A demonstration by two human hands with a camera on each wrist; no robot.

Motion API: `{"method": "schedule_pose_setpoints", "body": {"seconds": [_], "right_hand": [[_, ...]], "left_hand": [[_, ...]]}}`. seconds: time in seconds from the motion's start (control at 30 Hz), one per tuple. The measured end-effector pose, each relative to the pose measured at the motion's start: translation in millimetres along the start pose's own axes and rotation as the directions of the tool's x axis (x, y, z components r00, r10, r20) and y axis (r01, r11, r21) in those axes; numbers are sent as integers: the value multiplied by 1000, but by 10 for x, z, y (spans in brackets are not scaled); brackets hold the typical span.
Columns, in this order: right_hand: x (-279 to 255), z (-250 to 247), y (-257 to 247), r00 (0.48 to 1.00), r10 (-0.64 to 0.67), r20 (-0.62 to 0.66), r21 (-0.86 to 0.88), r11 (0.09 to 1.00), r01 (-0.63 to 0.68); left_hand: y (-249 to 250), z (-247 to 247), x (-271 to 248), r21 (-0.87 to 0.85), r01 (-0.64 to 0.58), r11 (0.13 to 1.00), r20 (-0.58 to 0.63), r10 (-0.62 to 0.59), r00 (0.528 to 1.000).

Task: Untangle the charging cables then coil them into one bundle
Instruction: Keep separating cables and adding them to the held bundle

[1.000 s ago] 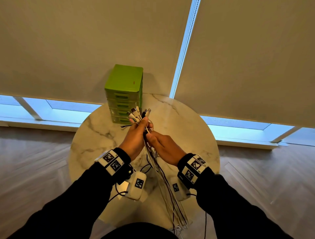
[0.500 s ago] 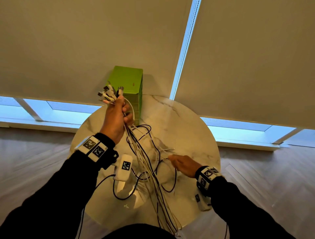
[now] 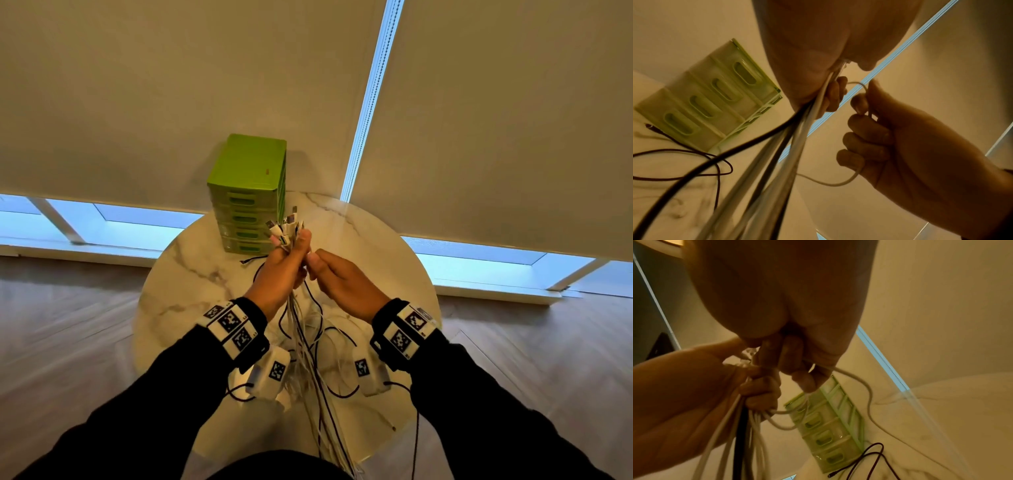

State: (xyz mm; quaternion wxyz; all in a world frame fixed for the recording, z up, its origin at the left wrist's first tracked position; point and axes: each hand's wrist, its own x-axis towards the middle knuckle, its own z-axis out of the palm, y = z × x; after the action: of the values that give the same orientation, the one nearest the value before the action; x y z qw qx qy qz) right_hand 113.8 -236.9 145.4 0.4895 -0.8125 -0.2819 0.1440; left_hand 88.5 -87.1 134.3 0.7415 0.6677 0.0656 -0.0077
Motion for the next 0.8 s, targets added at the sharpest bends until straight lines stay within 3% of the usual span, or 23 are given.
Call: {"method": "schedule_pose_setpoints", "body": {"seconds": [0.17,0.27,0.37,0.43,0.5,0.67,0.8], "right_hand": [[-54,-91,78,983,26,180,13,999,-29],[-177,-238,313,971,118,209,-176,981,-82],[-311,-429,665,966,233,111,-435,885,-163],[-407,-553,809,955,296,10,-502,827,-251],[-504,-628,825,953,300,-40,-481,830,-281],[-819,-630,524,975,222,24,-281,937,-206],[-1182,-722,503,990,133,-57,-284,948,-143]], "left_hand": [[34,-15,52,50,-37,998,-39,39,998],[32,-68,88,35,-59,998,-119,63,991],[3,-62,94,86,-91,992,-148,103,983],[5,57,91,121,-101,987,-113,114,987],[14,245,83,101,-115,988,-53,121,991],[51,786,64,63,-146,987,143,136,980],[95,1166,95,30,-156,987,273,142,951]]}}
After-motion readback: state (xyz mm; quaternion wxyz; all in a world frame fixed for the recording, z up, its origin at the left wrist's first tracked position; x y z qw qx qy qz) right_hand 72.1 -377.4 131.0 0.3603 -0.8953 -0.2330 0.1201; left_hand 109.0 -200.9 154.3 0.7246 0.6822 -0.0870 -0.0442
